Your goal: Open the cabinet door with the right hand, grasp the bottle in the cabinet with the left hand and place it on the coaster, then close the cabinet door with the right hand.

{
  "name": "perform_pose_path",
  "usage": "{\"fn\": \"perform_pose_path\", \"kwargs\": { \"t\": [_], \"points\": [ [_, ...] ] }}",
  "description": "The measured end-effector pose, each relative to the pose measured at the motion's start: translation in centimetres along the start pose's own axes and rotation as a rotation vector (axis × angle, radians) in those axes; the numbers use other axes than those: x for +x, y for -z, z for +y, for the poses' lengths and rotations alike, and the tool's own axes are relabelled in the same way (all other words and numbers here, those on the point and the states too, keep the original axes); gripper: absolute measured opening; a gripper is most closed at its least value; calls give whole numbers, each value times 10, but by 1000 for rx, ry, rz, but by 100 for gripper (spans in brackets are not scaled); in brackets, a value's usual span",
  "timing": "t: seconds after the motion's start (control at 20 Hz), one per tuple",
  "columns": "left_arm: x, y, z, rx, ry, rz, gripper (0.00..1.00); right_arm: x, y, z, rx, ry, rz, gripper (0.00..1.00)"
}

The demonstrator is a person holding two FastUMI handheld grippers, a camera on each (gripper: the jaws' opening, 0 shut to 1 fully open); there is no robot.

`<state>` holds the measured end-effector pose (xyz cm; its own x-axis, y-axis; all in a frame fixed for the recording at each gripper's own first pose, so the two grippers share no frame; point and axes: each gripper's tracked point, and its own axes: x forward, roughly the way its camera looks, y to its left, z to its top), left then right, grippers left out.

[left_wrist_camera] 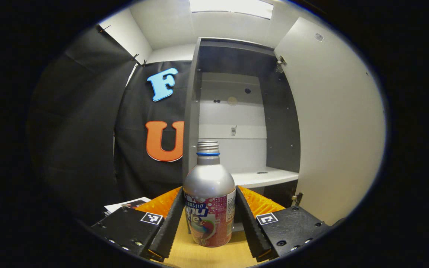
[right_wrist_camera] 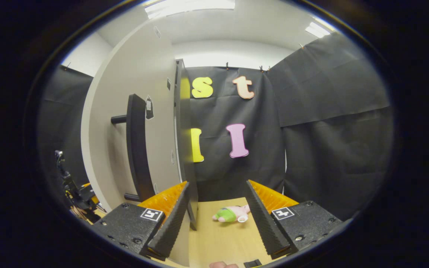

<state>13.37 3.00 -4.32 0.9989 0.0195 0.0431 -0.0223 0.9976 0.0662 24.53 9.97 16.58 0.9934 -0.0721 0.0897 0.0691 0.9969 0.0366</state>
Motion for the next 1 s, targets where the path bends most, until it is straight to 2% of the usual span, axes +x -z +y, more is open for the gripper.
{"fn": "perform_pose_path", "kwargs": {
  "t": [0.15, 0.35, 0.4, 0.5, 0.7, 0.75, 0.8, 0.95, 1.0],
  "points": [
    [-34, 35, 25, 29, -89, 22, 76, 1, 0, 0, 10, -2, -5, 87],
    [-72, 102, 45, 35, -179, 100, 76, 1, -1, 0, 19, -5, -17, 87],
    [-80, 119, 48, 27, -198, 122, 76, 1, 0, 0, 20, -5, -17, 92],
    [-94, 148, 55, 29, -238, 163, 76, 0, 1, 0, 28, -4, -16, 92],
    [-102, 175, 66, 66, -294, 188, 76, 0, 1, 0, 30, 5, -7, 92],
    [-102, 183, 69, 68, -296, 196, 76, 0, 0, -1, 24, 8, -9, 87],
    [-102, 189, 72, 67, -302, 207, 76, -1, 0, 0, 19, 11, -9, 92],
    [-101, 199, 86, 56, -335, 212, 76, -1, 0, -1, 14, 23, -4, 92],
    [-99, 202, 89, 53, -341, 214, 76, -1, 0, -1, 13, 27, -4, 87]
  ]
}}
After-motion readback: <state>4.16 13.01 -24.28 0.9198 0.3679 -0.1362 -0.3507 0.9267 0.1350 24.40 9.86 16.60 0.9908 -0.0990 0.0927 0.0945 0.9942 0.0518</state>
